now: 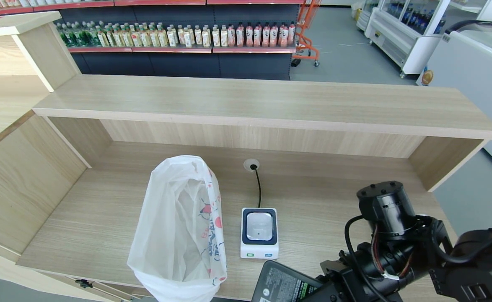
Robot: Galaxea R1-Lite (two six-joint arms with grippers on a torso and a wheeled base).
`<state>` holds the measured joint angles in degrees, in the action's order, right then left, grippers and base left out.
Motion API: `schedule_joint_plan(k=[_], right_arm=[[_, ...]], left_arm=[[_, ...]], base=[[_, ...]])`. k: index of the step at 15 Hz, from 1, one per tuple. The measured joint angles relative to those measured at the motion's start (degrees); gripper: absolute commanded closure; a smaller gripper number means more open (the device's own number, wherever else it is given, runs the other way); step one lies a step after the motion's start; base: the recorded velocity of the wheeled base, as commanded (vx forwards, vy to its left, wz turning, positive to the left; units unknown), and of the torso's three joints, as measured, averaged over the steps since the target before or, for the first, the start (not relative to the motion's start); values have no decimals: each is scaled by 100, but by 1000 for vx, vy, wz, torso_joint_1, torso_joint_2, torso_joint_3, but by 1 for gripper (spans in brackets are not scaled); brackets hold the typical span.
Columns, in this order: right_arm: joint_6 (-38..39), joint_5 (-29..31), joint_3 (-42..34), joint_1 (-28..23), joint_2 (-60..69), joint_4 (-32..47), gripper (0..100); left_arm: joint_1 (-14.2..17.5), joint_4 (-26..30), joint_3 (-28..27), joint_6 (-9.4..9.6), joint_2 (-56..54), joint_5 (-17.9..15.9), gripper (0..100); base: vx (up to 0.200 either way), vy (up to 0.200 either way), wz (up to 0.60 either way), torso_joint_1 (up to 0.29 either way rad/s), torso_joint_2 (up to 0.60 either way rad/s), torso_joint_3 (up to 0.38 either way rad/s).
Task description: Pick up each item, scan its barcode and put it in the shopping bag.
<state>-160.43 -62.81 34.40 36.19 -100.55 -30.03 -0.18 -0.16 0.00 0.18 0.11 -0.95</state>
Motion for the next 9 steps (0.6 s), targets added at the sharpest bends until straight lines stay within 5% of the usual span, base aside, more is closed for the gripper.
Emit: schedule_joint_plan(k=[9], right_arm=[[1,-1,123,88,-146,48,100]], left_arm=[[0,0,0,0,0,-2,0]], base=[[0,0,0,0,0,0]])
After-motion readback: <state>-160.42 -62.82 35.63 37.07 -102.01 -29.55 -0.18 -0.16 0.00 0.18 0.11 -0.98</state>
